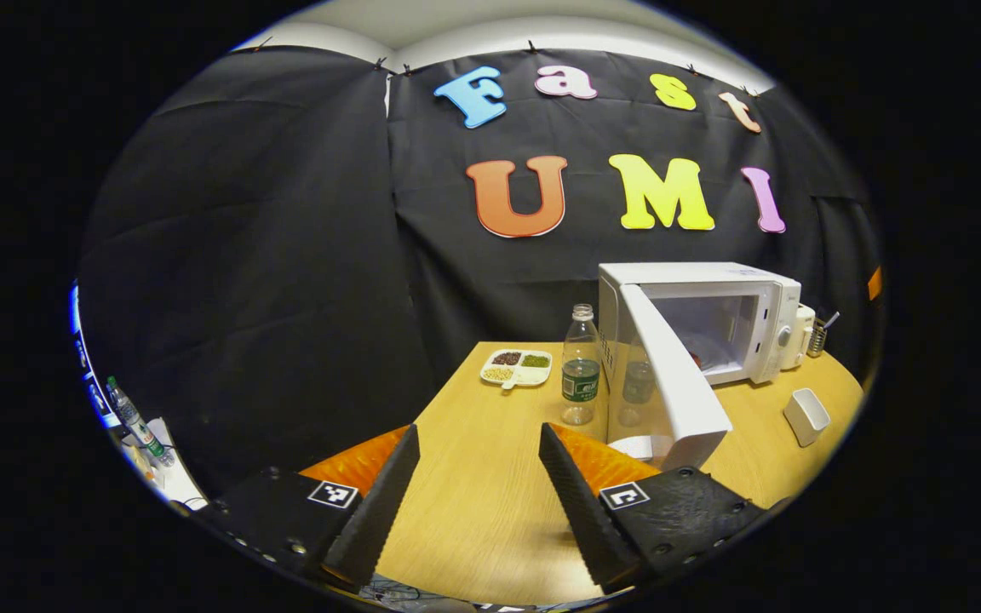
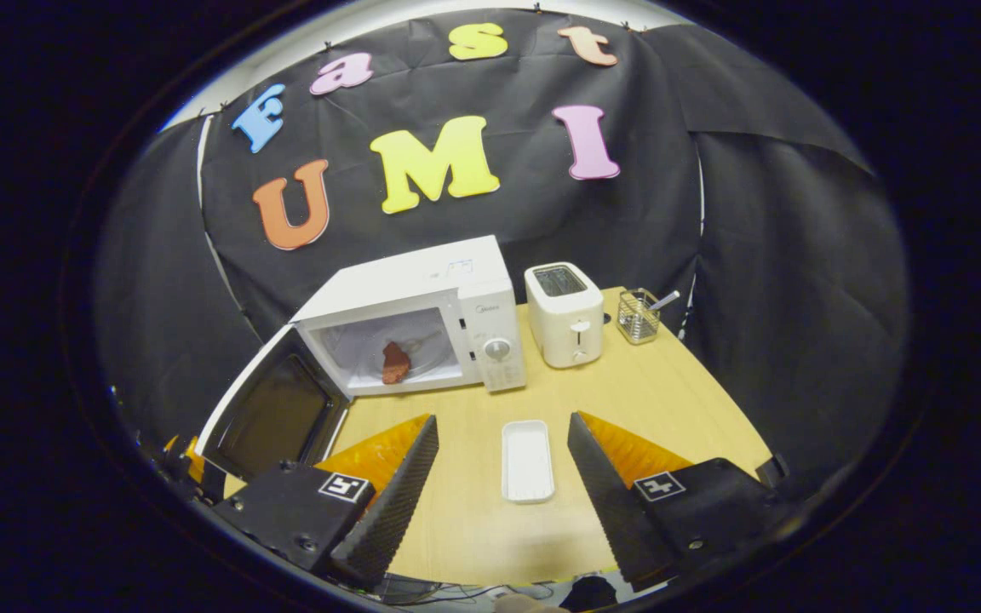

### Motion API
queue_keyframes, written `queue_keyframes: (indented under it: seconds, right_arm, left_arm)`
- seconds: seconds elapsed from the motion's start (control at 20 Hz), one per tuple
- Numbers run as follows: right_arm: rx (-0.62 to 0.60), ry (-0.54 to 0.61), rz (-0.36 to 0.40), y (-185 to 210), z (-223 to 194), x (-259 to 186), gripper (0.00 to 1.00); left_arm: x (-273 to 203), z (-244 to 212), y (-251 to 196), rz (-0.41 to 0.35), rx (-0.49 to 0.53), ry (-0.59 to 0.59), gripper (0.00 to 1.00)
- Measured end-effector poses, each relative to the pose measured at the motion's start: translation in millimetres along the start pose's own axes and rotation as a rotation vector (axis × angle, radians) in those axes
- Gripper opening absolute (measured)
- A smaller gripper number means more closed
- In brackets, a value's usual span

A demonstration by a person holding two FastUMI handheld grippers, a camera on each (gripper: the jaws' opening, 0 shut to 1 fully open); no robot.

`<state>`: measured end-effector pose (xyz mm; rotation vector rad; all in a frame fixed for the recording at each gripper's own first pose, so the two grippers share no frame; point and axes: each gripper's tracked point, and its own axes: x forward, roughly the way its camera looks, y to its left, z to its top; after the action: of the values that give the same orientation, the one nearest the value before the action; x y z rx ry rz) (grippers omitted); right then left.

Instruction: Open the microwave oven with the left hand, put the food in, and close the microwave oven.

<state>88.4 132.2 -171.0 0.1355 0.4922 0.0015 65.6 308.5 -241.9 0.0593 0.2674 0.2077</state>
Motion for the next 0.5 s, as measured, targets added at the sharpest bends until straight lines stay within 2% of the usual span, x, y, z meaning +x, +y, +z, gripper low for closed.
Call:
queue_keyframes:
  seconds: [0.05, 0.1, 0.15, 0.2, 0.25, 0.3, 0.35, 0.5]
  right_arm:
    - [0.003, 0.01, 0.0, -3, -3, -4, 0.98]
    - [0.005, 0.025, -0.002, -6, -8, -7, 0.98]
    - [0.005, 0.032, -0.004, -9, -9, -8, 0.98]
    - [0.008, 0.03, -0.011, -13, -9, -9, 0.98]
    - [0.015, 0.033, -0.012, -17, -9, -10, 0.98]
    - [0.024, 0.033, -0.01, -19, -10, -10, 0.98]
    - [0.029, 0.035, -0.011, -21, -10, -11, 0.98]
    - [0.032, 0.035, -0.011, -30, -9, -9, 0.98]
  left_arm:
    - [0, -2, -7, -0.032, 0.001, 0.005, 0.66]
    - [3, -7, -18, -0.068, 0.004, 0.013, 0.71]
    - [7, -8, -25, -0.087, 0.009, 0.011, 0.65]
    - [8, -12, -27, -0.087, 0.016, 0.016, 0.71]
    - [9, -17, -31, -0.091, 0.017, 0.025, 0.25]
    - [11, -19, -34, -0.083, 0.017, 0.031, 0.15]
    - [14, -19, -36, -0.076, 0.019, 0.025, 0.01]
    - [16, -18, -55, -0.128, -0.006, 0.014, 0.0]
